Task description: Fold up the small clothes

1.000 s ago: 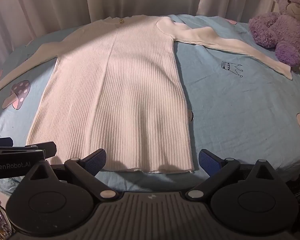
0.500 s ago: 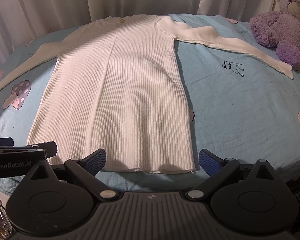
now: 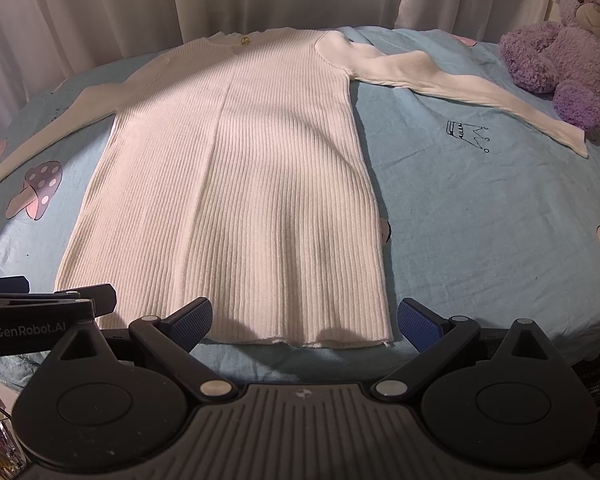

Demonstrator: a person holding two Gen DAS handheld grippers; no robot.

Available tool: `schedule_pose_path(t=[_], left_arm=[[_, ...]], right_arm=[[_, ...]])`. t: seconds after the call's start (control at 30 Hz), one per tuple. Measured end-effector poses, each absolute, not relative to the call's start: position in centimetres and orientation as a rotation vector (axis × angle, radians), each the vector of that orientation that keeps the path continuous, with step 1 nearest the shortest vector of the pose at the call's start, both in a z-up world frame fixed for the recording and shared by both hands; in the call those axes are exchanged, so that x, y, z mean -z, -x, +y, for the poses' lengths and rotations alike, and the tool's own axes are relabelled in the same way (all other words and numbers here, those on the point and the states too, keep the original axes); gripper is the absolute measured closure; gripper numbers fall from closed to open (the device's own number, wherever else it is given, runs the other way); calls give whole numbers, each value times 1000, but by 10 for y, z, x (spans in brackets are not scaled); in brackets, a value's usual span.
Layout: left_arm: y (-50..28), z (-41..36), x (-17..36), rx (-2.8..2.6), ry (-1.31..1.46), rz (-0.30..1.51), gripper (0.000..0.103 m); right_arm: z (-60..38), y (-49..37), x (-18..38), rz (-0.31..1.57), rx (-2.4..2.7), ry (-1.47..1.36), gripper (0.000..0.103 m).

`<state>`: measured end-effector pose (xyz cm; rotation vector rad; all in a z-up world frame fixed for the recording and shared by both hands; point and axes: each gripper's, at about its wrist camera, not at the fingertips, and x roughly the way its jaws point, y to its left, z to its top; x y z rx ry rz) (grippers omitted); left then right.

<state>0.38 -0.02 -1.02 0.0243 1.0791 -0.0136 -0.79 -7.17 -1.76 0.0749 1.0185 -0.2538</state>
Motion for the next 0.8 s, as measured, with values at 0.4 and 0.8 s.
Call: schedule_pose_path(t=[0.4, 0.8], left_arm=[[-6, -1, 10, 13, -20, 1089, 0], [-8, 0, 10, 14, -21, 1098, 0]], right_arm=[[-72, 6, 19, 1024, 253, -78, 4], [-70, 5, 21, 1026, 253, -78, 4]])
